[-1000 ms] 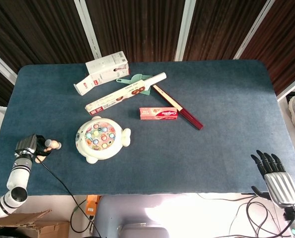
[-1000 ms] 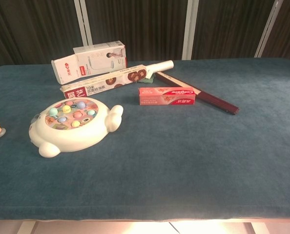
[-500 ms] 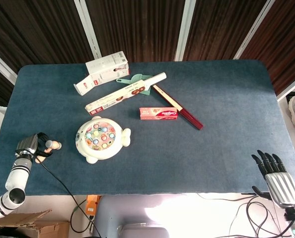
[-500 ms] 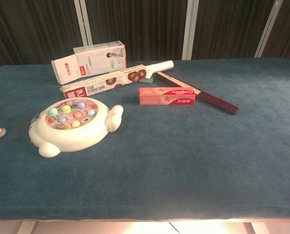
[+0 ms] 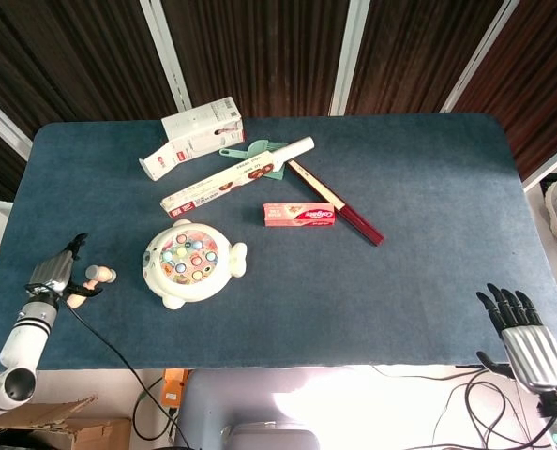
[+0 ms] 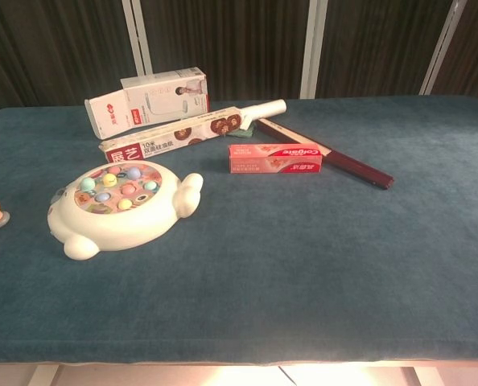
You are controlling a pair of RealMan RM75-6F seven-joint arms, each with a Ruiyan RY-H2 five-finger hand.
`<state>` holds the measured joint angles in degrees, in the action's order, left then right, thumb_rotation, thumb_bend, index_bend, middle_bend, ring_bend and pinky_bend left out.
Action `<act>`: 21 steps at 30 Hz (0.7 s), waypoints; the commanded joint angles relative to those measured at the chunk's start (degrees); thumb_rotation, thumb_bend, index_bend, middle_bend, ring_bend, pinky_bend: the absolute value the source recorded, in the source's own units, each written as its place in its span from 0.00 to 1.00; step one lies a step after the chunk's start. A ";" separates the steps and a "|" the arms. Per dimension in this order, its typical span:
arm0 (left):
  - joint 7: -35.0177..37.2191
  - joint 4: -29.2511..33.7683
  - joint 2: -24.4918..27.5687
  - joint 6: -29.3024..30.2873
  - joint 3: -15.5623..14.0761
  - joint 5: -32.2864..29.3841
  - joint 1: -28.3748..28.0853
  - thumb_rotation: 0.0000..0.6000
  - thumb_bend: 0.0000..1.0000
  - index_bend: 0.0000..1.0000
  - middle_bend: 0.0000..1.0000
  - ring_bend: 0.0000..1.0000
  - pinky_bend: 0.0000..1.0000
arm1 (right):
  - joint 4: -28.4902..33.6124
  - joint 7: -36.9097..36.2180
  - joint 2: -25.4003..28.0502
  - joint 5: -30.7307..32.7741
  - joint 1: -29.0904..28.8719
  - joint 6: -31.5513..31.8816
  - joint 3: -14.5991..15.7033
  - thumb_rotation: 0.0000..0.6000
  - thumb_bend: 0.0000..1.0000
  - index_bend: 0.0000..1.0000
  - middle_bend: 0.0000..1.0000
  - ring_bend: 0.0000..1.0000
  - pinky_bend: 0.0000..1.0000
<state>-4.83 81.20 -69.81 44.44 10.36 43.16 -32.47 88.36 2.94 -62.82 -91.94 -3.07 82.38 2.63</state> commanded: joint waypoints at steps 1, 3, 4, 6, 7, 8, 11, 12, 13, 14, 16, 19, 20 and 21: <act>12.68 9.13 7.35 15.19 1.32 21.03 8.80 1.00 0.11 0.00 0.00 0.02 0.27 | 0.00 0.01 -0.02 -0.09 0.10 0.22 0.01 1.00 0.13 0.00 0.00 0.00 0.01; 17.07 10.04 8.56 23.11 0.30 29.07 12.41 1.00 0.11 0.00 0.00 0.00 0.24 | 0.01 0.11 -0.08 -0.34 0.21 0.47 0.10 1.00 0.13 0.00 0.00 0.00 0.01; 18.72 10.03 9.02 28.37 -1.01 33.86 14.87 1.00 0.11 0.00 0.00 0.00 0.22 | 0.01 0.25 -0.11 -0.45 0.29 0.59 0.16 1.00 0.13 0.00 0.00 0.00 0.01; 18.65 8.98 8.68 36.03 -3.52 39.95 18.62 1.00 0.11 0.00 0.00 0.00 0.18 | 0.01 0.44 -0.20 -0.52 0.37 0.76 0.15 1.00 0.13 0.00 0.00 0.00 0.01; 17.07 7.91 7.88 40.29 -5.54 43.02 21.17 1.00 0.11 0.00 0.00 0.00 0.16 | 0.04 0.57 -0.29 -0.40 0.42 0.74 0.13 1.00 0.13 0.00 0.00 0.00 0.01; 15.70 7.19 7.03 42.65 -7.10 44.61 22.97 1.00 0.11 0.00 0.00 0.00 0.14 | 0.07 0.73 -0.43 -0.31 0.44 0.75 0.09 1.00 0.13 0.00 0.00 0.00 0.01; 11.20 3.96 3.07 46.72 -11.86 48.05 27.66 1.00 0.11 0.00 0.00 0.00 0.09 | 0.09 1.73 -0.80 -0.29 0.33 0.21 0.23 1.00 0.13 0.00 0.00 0.00 0.01; 9.75 2.28 1.51 47.55 -12.74 48.71 28.66 1.00 0.11 0.00 0.00 0.00 0.09 | 0.11 1.91 -0.86 -0.35 0.27 0.08 0.27 1.00 0.13 0.00 0.00 0.00 0.01; 8.51 -0.25 -0.80 48.67 -13.38 49.57 29.62 1.00 0.11 0.00 0.00 0.00 0.08 | 0.12 2.16 -0.94 -0.32 0.24 0.00 0.26 1.00 0.13 0.00 0.00 0.00 0.01; 8.17 -2.24 -2.47 49.37 -13.59 50.02 30.12 1.00 0.11 0.00 0.00 0.00 0.08 | 0.14 2.34 -1.01 -0.27 0.27 0.08 0.19 1.00 0.13 0.00 0.00 0.00 0.01; 6.69 -5.53 -4.83 49.19 -13.78 50.04 30.57 1.00 0.11 0.00 0.00 0.00 0.08 | 0.21 2.72 -1.11 -0.40 0.29 0.24 0.17 1.00 0.13 0.00 0.00 0.00 0.01; 7.60 -5.49 -4.84 49.28 -14.15 51.18 30.44 1.00 0.11 0.00 0.00 0.00 0.08 | 0.22 2.77 -1.14 -0.72 0.46 0.63 0.29 1.00 0.13 0.00 0.00 0.00 0.01; 7.71 -5.59 -4.75 49.40 -14.17 51.43 30.44 1.00 0.11 0.00 0.00 0.00 0.08 | 0.22 2.79 -1.16 -0.75 0.53 0.77 0.29 1.00 0.13 0.00 0.00 0.00 0.01; 7.51 -5.70 -4.75 49.49 -14.11 51.54 30.45 1.00 0.11 0.00 0.00 0.00 0.08 | 0.23 2.78 -1.19 -0.79 0.58 0.87 0.29 1.00 0.13 0.00 0.00 0.00 0.01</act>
<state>2.17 75.70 -73.68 93.16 -3.15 93.52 -2.49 88.58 5.71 -64.00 -92.72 -2.50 83.25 2.92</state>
